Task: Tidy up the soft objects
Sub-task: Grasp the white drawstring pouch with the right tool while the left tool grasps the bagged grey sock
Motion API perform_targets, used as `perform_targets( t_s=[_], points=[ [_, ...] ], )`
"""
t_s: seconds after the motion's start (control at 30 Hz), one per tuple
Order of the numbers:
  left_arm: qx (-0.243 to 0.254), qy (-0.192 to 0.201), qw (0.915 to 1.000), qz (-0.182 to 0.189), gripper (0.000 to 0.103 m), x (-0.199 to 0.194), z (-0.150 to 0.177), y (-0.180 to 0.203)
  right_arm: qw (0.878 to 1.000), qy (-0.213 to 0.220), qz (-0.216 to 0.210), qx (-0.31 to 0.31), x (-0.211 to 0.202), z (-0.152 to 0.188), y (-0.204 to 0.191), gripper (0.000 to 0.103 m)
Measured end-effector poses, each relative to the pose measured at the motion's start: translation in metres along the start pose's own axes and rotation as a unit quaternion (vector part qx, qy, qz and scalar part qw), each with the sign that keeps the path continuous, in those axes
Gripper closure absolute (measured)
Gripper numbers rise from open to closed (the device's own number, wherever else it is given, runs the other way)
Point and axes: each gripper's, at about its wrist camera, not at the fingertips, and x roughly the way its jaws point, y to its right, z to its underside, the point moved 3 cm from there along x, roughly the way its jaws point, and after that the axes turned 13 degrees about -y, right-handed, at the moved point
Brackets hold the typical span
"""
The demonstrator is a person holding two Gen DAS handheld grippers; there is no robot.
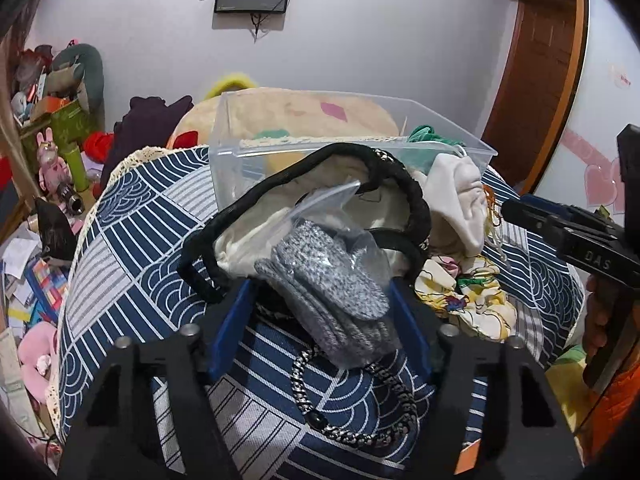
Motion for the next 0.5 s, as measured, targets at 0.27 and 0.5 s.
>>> perform_targets(
  t_s=[0.27,0.5],
  points=[
    [0.002,0.006,0.9998,0.019,0.073,-0.006,0.003,0.001,0.998,0.018,-0.052,-0.013,-0.010,-0.005,-0.024,0.051],
    [0.007,0.035,0.9994,-0.003,0.076,-0.027,0.003,0.000,0.997,0.002,-0.050,-0.059,0.012,-0.018,-0.056,0.051]
  ],
)
